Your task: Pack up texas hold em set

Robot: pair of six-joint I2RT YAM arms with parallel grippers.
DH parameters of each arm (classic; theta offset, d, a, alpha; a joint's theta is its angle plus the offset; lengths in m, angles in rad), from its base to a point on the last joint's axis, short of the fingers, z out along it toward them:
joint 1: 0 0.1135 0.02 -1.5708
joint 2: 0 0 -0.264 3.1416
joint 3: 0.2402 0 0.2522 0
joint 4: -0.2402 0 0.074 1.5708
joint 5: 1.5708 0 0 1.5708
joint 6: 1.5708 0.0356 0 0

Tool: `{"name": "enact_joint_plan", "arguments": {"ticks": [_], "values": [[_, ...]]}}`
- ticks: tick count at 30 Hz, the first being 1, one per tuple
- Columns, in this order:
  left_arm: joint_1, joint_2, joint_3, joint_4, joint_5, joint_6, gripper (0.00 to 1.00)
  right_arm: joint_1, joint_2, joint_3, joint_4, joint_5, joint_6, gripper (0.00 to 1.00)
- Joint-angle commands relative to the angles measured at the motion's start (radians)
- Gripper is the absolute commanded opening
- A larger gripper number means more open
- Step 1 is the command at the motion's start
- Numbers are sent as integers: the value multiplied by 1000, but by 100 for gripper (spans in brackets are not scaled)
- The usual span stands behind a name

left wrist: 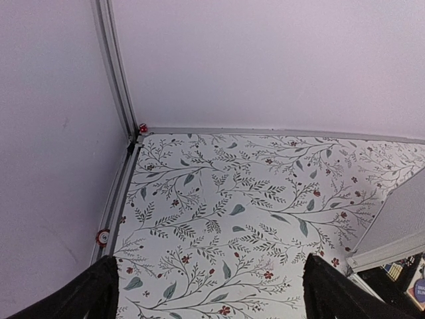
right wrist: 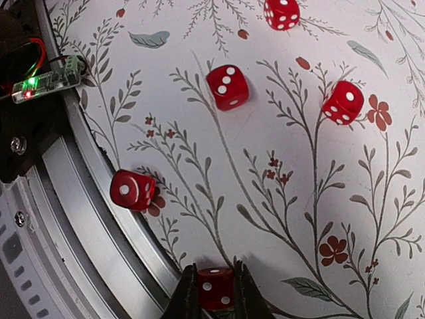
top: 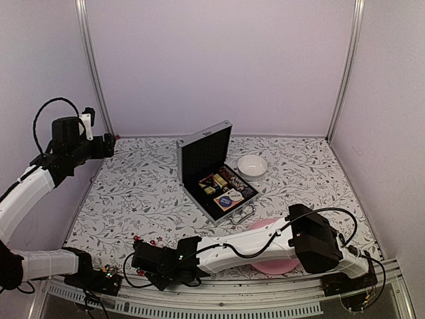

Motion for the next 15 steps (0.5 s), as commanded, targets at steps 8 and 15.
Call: {"name": "enact_joint_plan", "arguments": {"ticks": [8,15], "values": [[4,9,-10,11,-30,2,96,-100,-244,-85,70,55,-90,3],[5,14,-12,11,-82,16,96,-338,-449,-294,178,-66,-143,3]]}}
